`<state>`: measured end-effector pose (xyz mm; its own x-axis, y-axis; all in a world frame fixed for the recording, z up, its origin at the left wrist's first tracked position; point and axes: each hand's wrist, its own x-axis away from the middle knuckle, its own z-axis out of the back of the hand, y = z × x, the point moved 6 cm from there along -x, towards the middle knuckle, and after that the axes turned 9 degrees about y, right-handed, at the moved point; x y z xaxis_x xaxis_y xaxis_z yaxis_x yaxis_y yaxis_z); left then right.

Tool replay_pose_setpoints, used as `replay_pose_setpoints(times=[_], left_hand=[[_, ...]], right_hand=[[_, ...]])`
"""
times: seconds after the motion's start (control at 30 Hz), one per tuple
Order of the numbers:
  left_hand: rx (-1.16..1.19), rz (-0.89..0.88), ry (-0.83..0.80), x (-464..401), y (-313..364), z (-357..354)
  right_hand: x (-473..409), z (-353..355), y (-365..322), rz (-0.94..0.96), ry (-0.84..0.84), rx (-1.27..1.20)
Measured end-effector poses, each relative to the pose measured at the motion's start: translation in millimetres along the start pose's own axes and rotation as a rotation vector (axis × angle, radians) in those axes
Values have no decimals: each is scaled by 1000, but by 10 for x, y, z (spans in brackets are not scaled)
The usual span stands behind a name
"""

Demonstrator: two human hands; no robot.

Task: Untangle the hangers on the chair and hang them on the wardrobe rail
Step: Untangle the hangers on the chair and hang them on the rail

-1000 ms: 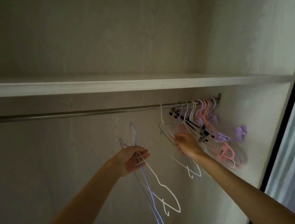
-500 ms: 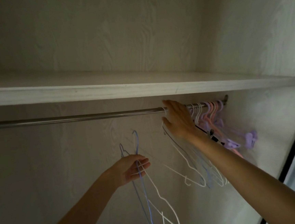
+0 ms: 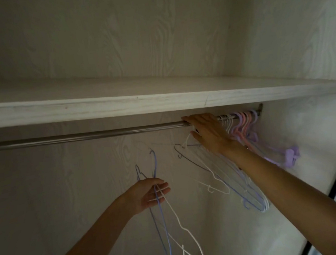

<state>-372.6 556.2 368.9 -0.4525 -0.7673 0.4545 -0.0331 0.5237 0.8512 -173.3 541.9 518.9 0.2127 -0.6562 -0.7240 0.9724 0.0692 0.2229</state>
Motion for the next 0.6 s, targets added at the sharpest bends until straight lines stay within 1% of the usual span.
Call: replay_pose_setpoints(times=[0.1,0.2,0.3,0.6], left_hand=[[-10,-7,-2,-20,36,-16],[-22,-11,-8,-40,45,-37],[-34,-9,-9,-56,26,-78],[-57,29,-9,-69,-64,-171]], right_hand=[[53,25,168,-26,-16,55],[158,59,447,-98,-61,125],[253,80,670,-170,-100,143],[309,31,909,-286,-169,213]])
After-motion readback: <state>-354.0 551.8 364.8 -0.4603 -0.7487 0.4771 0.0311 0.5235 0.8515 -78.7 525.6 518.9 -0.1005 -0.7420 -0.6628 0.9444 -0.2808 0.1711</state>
